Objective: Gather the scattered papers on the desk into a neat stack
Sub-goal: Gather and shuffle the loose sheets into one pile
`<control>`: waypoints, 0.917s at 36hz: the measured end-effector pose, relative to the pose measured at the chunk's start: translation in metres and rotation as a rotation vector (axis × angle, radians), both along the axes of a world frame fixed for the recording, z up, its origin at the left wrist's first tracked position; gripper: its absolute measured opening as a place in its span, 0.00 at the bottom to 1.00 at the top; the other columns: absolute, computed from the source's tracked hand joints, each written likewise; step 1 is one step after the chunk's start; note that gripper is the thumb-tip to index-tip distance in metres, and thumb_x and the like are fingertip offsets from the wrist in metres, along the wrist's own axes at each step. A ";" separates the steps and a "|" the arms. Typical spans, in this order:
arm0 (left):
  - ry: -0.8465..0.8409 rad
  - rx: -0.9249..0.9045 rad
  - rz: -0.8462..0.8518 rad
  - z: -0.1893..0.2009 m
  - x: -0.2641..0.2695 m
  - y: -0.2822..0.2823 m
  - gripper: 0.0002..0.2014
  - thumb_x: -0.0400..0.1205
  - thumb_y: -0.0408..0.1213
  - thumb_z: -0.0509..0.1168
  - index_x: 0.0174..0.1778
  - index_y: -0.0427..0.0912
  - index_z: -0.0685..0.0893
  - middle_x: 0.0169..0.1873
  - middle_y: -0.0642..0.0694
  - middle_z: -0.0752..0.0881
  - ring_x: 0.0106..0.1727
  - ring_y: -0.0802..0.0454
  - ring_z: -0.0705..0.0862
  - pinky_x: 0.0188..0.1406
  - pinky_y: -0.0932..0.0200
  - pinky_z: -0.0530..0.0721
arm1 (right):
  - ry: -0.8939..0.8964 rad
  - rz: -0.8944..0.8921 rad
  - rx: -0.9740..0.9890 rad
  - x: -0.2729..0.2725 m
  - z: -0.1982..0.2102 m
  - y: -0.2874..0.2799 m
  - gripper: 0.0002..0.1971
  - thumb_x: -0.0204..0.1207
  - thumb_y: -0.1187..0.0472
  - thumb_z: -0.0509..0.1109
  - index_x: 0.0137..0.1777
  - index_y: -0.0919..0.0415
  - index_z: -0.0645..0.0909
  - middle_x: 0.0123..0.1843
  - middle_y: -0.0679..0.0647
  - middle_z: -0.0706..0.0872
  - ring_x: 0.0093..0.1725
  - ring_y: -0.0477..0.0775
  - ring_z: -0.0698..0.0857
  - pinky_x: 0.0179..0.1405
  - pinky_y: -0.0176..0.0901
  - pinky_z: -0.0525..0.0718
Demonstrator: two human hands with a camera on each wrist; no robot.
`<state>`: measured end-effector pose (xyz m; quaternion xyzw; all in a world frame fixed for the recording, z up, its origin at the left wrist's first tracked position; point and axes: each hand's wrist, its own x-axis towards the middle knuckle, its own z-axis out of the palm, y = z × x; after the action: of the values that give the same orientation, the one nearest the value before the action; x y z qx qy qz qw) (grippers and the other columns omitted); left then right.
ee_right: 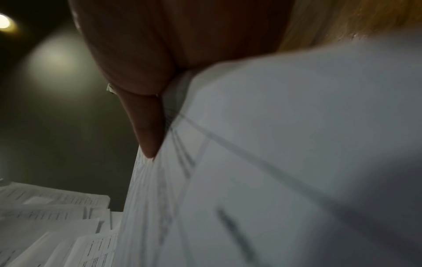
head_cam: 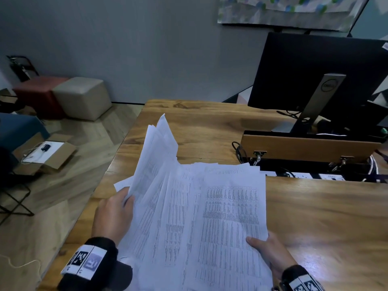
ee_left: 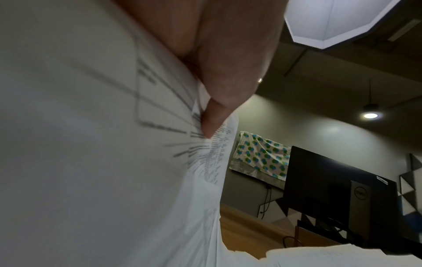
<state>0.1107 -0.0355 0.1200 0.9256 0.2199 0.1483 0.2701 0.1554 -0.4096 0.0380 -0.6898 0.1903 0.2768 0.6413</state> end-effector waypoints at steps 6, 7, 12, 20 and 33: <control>-0.093 0.121 -0.001 0.013 -0.002 0.008 0.07 0.79 0.27 0.68 0.34 0.32 0.81 0.19 0.36 0.79 0.22 0.37 0.70 0.23 0.52 0.72 | -0.016 0.017 -0.028 0.002 -0.002 -0.001 0.14 0.81 0.72 0.69 0.65 0.66 0.83 0.55 0.61 0.95 0.55 0.65 0.93 0.64 0.67 0.85; -0.103 0.131 0.001 0.015 -0.002 0.009 0.07 0.79 0.27 0.69 0.34 0.32 0.82 0.18 0.37 0.77 0.22 0.38 0.69 0.23 0.53 0.69 | -0.019 0.019 -0.025 0.003 -0.002 -0.001 0.14 0.81 0.72 0.69 0.65 0.67 0.82 0.55 0.62 0.95 0.55 0.65 0.93 0.64 0.67 0.85; -0.132 0.207 -0.047 0.029 -0.002 0.016 0.06 0.80 0.30 0.67 0.38 0.34 0.84 0.20 0.36 0.80 0.24 0.31 0.79 0.22 0.49 0.77 | -0.042 0.022 -0.033 0.004 -0.002 0.000 0.14 0.80 0.73 0.69 0.65 0.67 0.83 0.53 0.59 0.96 0.53 0.61 0.94 0.54 0.57 0.89; -0.228 0.259 -0.096 0.058 0.000 0.012 0.12 0.79 0.27 0.68 0.54 0.43 0.90 0.26 0.34 0.85 0.28 0.31 0.81 0.27 0.50 0.78 | -0.025 0.019 0.001 0.004 0.001 0.002 0.14 0.81 0.72 0.68 0.65 0.65 0.82 0.55 0.60 0.95 0.55 0.62 0.94 0.60 0.63 0.88; -0.468 0.203 -0.148 0.098 -0.004 0.003 0.10 0.82 0.32 0.67 0.56 0.39 0.90 0.22 0.41 0.81 0.23 0.44 0.75 0.23 0.59 0.72 | -0.025 0.015 0.007 0.006 -0.006 -0.001 0.15 0.81 0.71 0.69 0.66 0.63 0.82 0.56 0.59 0.95 0.58 0.62 0.92 0.60 0.58 0.88</control>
<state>0.1066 -0.0326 0.2184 0.9019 0.0671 0.3595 0.2297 0.1614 -0.4109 0.0320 -0.6923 0.1762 0.2736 0.6441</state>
